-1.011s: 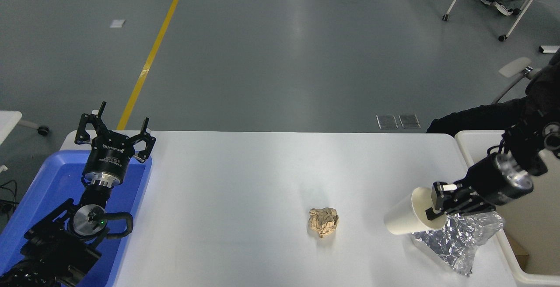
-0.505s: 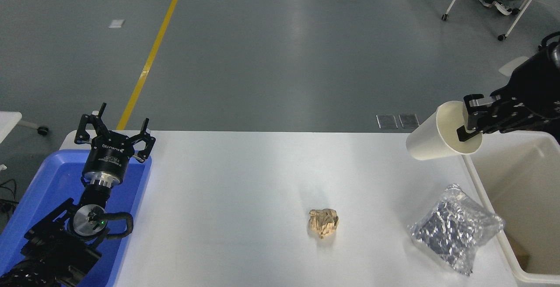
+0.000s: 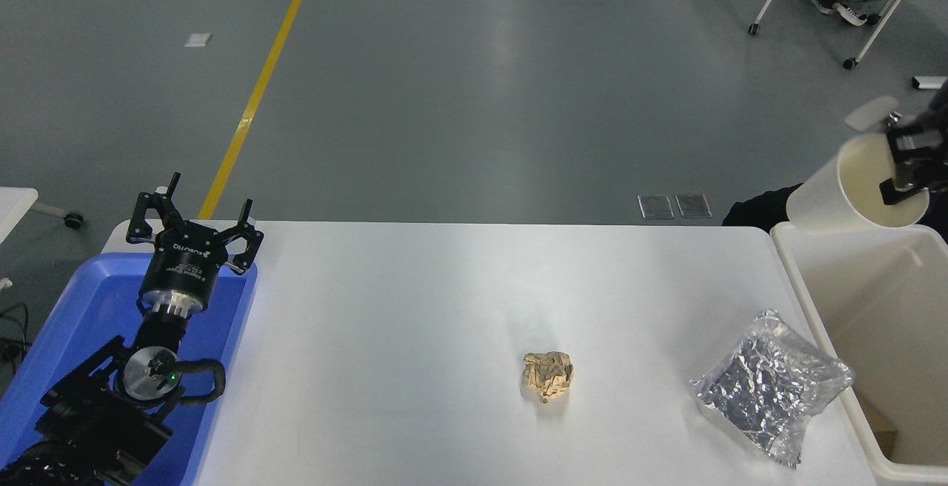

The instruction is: Pick up paper cup place in dustbin

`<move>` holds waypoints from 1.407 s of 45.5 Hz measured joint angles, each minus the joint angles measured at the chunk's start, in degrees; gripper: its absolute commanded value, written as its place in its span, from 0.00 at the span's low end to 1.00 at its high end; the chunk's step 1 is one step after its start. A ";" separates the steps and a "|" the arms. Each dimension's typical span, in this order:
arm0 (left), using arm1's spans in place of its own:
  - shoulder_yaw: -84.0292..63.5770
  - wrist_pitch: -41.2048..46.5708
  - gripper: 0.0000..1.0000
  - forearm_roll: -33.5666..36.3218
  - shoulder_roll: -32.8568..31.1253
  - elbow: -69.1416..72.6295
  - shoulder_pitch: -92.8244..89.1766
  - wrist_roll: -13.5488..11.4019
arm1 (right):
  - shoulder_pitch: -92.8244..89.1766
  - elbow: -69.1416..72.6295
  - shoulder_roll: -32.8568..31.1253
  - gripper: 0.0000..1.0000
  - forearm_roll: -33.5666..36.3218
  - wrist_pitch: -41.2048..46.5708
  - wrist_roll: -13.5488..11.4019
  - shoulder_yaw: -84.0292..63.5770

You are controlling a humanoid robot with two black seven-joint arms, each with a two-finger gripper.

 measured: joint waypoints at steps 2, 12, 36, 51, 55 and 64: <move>-0.01 0.00 1.00 -0.02 0.01 0.01 0.01 -0.02 | -1.78 -1.93 -1.85 0.00 -0.93 -0.07 0.02 0.61; -0.02 0.00 1.00 0.00 0.00 0.00 0.02 0.00 | -26.71 -15.84 -10.24 0.00 -3.11 -11.82 0.11 12.54; -0.08 0.00 1.00 0.01 -0.01 0.00 0.02 0.00 | -67.98 -53.92 6.83 0.00 17.25 -35.60 -0.26 65.76; -0.08 0.05 1.00 -0.01 0.02 0.00 0.02 0.00 | -103.50 -58.07 11.00 0.00 19.49 -37.78 -0.79 72.58; -0.08 0.07 1.00 0.01 0.01 -0.04 -0.02 0.00 | -102.64 -58.47 11.26 0.00 19.55 -38.01 -0.91 73.35; -0.09 0.06 1.00 0.00 0.03 0.00 0.00 0.00 | -103.10 -58.50 11.58 0.00 19.59 -38.08 -1.24 73.95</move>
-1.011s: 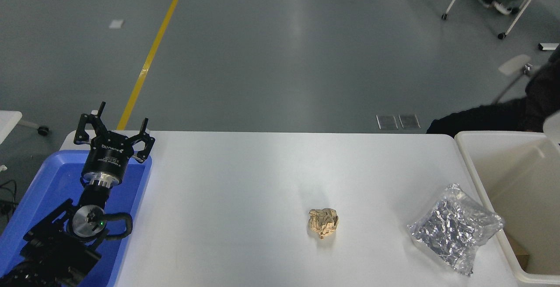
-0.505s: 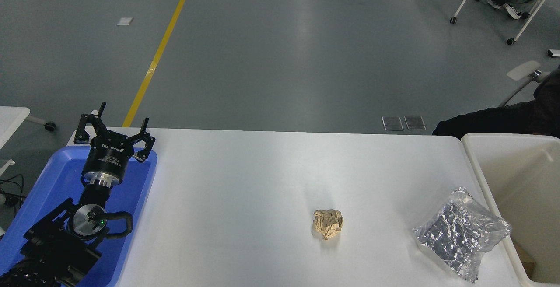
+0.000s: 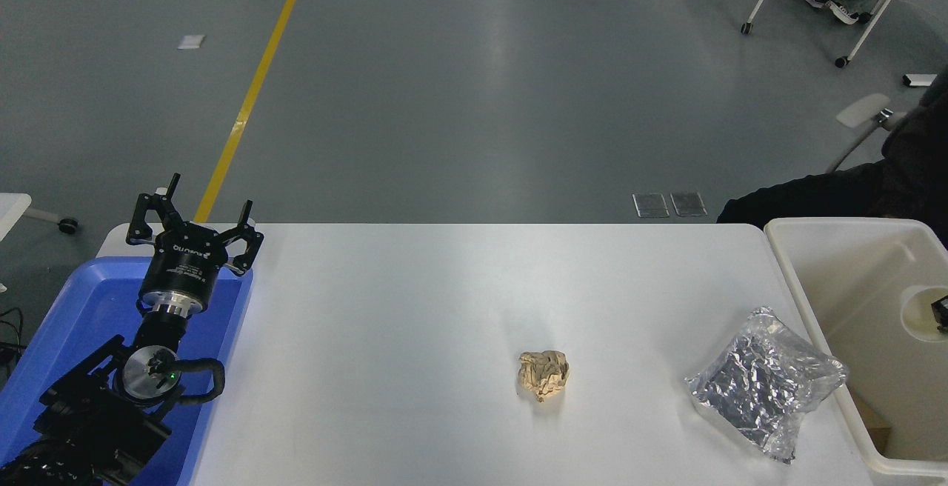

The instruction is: Pick up paper cup place in dustbin

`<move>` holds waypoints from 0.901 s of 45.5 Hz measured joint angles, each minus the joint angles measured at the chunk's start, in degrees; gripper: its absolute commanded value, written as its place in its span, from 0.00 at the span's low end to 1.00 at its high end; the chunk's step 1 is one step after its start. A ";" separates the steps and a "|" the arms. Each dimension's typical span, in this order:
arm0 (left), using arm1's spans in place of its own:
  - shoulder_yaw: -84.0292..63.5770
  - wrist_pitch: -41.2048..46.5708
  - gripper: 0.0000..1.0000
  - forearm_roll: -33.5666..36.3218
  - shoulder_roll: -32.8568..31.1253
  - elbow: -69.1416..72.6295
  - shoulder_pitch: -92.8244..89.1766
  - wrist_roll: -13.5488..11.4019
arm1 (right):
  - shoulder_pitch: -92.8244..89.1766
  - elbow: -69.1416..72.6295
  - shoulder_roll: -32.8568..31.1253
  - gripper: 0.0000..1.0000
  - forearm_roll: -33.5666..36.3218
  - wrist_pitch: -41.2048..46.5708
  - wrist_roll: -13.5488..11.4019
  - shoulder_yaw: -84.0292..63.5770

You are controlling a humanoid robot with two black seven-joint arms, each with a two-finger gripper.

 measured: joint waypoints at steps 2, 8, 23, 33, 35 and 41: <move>0.00 0.00 1.00 -0.01 0.00 0.00 0.01 0.00 | -0.04 -0.03 0.00 0.00 0.00 -0.05 -0.05 0.08; 0.00 -0.04 1.00 0.00 -0.02 0.00 0.00 0.00 | -0.04 -0.15 -0.27 0.00 0.04 -0.09 -0.12 0.25; 0.00 -0.05 1.00 0.00 -0.01 0.00 0.00 0.00 | 0.44 -0.15 -0.43 0.00 0.05 -0.09 -0.34 0.39; 0.00 -0.05 1.00 0.00 0.00 0.00 0.00 0.00 | 0.51 -0.19 -0.47 0.00 0.06 -0.11 -0.41 0.41; 0.00 -0.05 1.00 0.00 0.00 0.00 0.00 0.00 | 0.52 -0.20 -0.47 0.00 0.06 -0.11 -0.42 0.42; 0.00 -0.05 1.00 0.00 0.00 0.00 0.00 0.00 | 0.51 -0.22 -0.47 0.00 0.06 -0.11 -0.43 0.42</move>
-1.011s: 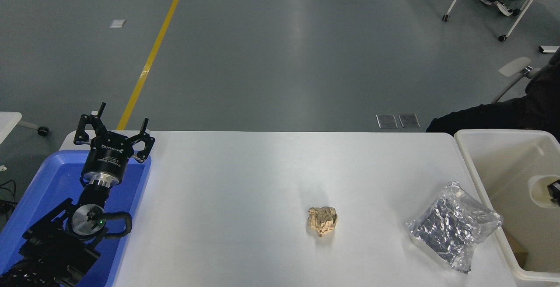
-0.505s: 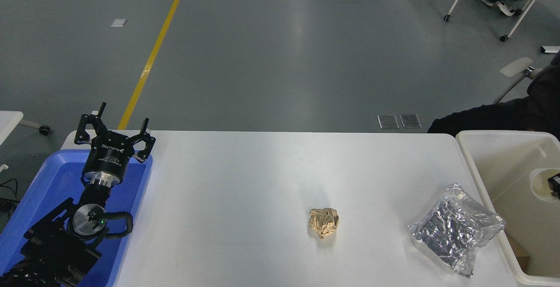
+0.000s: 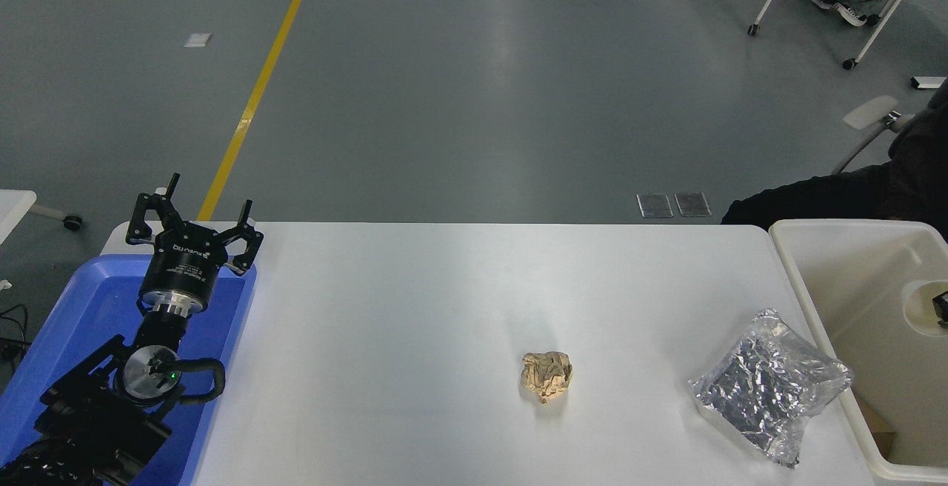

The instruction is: Pick up paper cup place in dustbin

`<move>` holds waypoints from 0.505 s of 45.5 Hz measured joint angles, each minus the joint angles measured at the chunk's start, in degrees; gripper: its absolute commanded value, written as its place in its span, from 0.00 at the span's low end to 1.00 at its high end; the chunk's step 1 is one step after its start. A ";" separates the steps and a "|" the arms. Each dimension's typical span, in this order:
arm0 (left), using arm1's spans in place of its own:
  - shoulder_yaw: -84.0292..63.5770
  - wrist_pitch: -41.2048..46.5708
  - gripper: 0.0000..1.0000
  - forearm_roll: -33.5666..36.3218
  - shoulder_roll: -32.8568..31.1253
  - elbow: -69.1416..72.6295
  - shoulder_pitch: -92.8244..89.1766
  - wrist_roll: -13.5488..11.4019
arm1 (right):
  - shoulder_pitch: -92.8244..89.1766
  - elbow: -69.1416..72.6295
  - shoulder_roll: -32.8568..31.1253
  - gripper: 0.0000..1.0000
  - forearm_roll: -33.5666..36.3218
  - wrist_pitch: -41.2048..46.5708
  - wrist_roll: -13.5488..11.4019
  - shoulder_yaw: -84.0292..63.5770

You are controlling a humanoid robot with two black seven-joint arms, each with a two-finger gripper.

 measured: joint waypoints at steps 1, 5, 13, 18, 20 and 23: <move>0.00 0.00 1.00 0.00 0.00 0.00 0.00 0.00 | 0.00 -0.01 0.00 0.00 0.00 0.00 0.00 0.00; 0.00 0.01 1.00 0.00 0.00 0.00 0.00 0.00 | -0.05 -0.02 0.00 0.02 0.00 -0.02 -0.01 0.00; 0.00 0.03 1.00 0.00 0.00 0.00 0.00 0.00 | 0.10 -0.18 0.00 1.00 0.01 -0.28 0.00 0.04; 0.00 0.03 1.00 0.00 0.00 0.00 0.00 0.00 | 0.20 -0.21 0.00 1.00 0.03 -0.33 0.06 0.06; 0.00 0.03 1.00 0.00 0.00 0.00 0.00 0.00 | 0.21 -0.21 -0.01 1.00 0.03 -0.35 0.07 0.07; 0.00 0.03 1.00 0.00 0.00 0.00 0.00 0.00 | 0.24 -0.21 -0.01 1.00 0.04 -0.35 0.08 0.07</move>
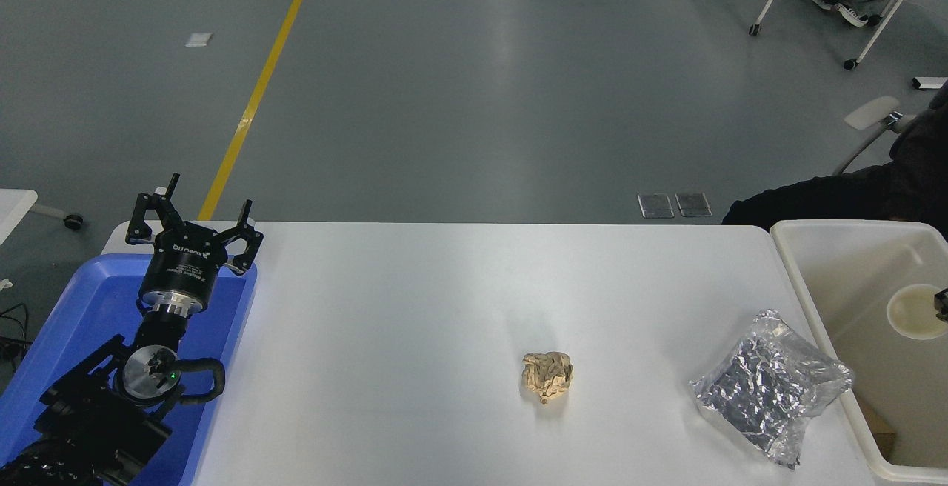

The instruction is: Pick up paper cup place in dustbin

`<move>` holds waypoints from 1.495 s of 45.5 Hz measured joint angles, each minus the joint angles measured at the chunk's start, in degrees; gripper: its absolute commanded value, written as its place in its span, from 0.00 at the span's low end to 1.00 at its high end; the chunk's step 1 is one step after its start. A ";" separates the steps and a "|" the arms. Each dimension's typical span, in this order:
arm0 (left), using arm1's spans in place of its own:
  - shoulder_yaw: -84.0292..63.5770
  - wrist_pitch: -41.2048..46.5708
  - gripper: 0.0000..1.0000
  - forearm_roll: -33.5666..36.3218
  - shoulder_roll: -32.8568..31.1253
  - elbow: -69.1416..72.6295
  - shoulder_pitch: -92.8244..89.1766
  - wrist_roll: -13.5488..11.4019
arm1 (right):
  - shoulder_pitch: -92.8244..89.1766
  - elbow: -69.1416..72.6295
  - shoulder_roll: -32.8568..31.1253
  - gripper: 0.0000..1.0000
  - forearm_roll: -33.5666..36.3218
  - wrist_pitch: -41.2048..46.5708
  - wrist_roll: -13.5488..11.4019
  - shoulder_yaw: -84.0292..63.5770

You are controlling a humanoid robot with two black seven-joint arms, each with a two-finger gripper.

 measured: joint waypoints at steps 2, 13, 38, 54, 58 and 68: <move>0.00 0.00 1.00 0.00 0.00 0.00 0.00 0.00 | 0.02 0.00 0.00 1.00 0.01 -0.01 0.01 0.00; 0.01 0.00 1.00 0.00 0.00 0.00 0.00 0.00 | 0.95 0.76 -0.12 1.00 -0.12 0.39 0.15 -0.48; 0.09 -0.14 1.00 0.00 -0.03 -0.05 -0.09 0.09 | 50.92 44.88 -11.13 1.00 -6.22 20.68 0.02 -39.53; 0.04 -0.02 1.00 0.00 0.00 -0.01 0.04 0.02 | 85.78 65.75 7.51 1.00 12.64 35.23 -1.18 -55.25; 0.02 0.01 1.00 0.00 -0.01 0.01 0.06 0.00 | 90.77 67.83 12.94 1.00 16.99 36.40 -1.56 -55.63; 0.01 0.02 1.00 0.01 0.01 0.00 0.07 -0.04 | 97.54 70.39 22.23 1.00 23.96 37.81 -2.05 -55.53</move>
